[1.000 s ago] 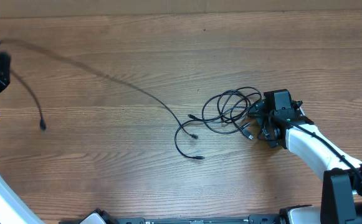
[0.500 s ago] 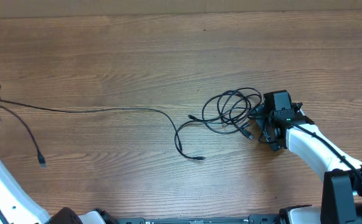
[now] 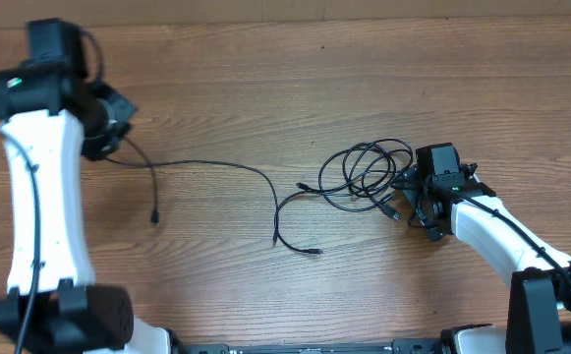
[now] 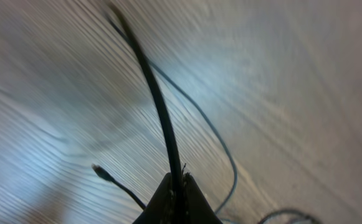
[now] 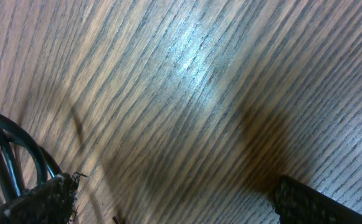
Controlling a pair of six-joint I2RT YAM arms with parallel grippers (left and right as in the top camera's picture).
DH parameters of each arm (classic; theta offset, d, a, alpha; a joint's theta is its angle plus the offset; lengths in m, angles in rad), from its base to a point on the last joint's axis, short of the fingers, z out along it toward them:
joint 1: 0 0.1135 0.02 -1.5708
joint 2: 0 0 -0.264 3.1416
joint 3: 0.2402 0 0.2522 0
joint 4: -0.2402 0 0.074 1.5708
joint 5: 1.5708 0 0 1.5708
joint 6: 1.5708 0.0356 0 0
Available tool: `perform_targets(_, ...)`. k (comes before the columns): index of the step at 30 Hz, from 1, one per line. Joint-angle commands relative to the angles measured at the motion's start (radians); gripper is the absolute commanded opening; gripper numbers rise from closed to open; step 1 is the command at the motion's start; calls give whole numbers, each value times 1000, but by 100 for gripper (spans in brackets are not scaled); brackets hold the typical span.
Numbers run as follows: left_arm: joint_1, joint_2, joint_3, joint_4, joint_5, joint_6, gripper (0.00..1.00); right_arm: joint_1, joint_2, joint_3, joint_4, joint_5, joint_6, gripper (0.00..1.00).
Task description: Untangle cables
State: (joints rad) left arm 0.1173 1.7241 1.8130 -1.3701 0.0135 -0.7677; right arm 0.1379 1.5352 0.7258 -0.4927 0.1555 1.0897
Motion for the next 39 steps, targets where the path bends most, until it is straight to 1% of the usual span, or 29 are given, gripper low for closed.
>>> perform_targets(1, -91, 111, 6, -8, 95, -32, 5, -3, 14, -19, -18, -29, 1, 100)
perform_targets(4, -161, 180, 6, -10, 119, -37, 4, -3, 14, -19, -15, -29, 1, 100)
perform_targets(7, -232, 238, 6, -5, 109, -92, 5, -3, 14, -19, -11, -29, 1, 100)
perform_targets(12, -345, 319, 6, 2, 3, -227, 5, -3, 14, -19, -11, -29, 1, 100)
perform_targets(16, -420, 379, 6, 79, -2, -232, 4, -3, 14, -19, -10, -29, 1, 100)
perform_targets(19, -461, 423, 6, 114, 4, -239, 4, -3, 14, -19, -10, -29, 1, 100)
perform_targets(22, -489, 463, 6, 116, 5, -270, 4, -3, 14, -19, -11, -29, 1, 100)
perform_targets(27, -505, 526, 6, 120, 5, -310, 4, -3, 14, -19, -11, -29, 1, 100)
perform_targets(28, -505, 543, 6, 119, 5, -310, 8, -3, 14, -19, -11, -29, 1, 100)
perform_targets(30, -504, 561, 6, 120, 5, -310, 20, -3, 14, -19, -10, -29, 1, 100)
perform_targets(32, -504, 575, 6, 119, 5, -310, 22, -3, 14, -19, -10, -29, 1, 100)
perform_targets(35, -507, 590, 6, 127, 5, -310, 28, -3, 14, -19, -10, -29, 1, 100)
perform_targets(39, -513, 602, 6, 145, 5, -310, 28, -3, 14, -19, -10, -29, 1, 100)
